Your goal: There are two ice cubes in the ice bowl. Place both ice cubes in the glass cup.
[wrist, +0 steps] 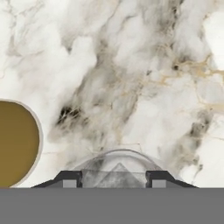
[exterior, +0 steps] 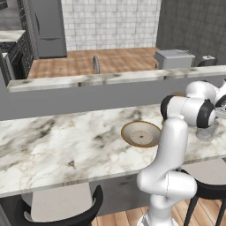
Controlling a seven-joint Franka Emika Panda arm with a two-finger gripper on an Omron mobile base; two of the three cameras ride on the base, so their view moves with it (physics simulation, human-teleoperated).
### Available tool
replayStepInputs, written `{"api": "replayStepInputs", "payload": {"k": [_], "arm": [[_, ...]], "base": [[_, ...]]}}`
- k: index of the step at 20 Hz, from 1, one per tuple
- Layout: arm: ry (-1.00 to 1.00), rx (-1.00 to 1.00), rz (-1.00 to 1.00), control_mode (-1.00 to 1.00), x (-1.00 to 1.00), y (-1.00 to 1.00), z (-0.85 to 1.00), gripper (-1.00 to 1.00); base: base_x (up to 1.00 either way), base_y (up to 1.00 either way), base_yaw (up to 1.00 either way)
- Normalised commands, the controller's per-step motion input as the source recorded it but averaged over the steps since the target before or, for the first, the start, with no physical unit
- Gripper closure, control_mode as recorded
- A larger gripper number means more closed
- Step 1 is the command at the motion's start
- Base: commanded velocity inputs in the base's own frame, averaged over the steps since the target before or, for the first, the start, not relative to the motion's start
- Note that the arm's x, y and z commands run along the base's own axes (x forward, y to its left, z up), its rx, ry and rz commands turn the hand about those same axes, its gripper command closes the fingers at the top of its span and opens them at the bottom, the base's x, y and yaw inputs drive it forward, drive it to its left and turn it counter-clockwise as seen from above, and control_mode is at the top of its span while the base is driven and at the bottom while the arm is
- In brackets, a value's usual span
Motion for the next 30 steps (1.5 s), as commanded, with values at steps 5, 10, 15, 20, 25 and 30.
{"api": "replayStepInputs", "payload": {"k": [5, 10, 15, 20, 25, 30], "arm": [[0.0, -0.01, 0.0, -1.0, 0.08, 0.0, -0.06, -1.0], [0.0, 0.0, 0.0, -1.0, -0.03, 0.03, 0.04, -1.0], [-0.12, 0.0, 0.0, -1.0, -0.38, 0.19, 0.18, -1.0], [-0.18, 0.0, 0.0, -1.0, -0.83, 0.66, 0.24, -1.0], [-0.12, -0.04, 0.0, -1.0, -1.0, 1.0, -0.08, -1.0], [-0.04, -0.01, 0.0, -1.0, -0.9, 1.0, 0.0, -1.0]], "base": [[0.0, 0.0, 0.0], [0.0, 0.0, 0.0], [0.0, 0.0, 0.0], [0.0, 0.0, 0.0], [0.0, 0.0, 0.0], [0.0, 0.0, 0.0]]}}
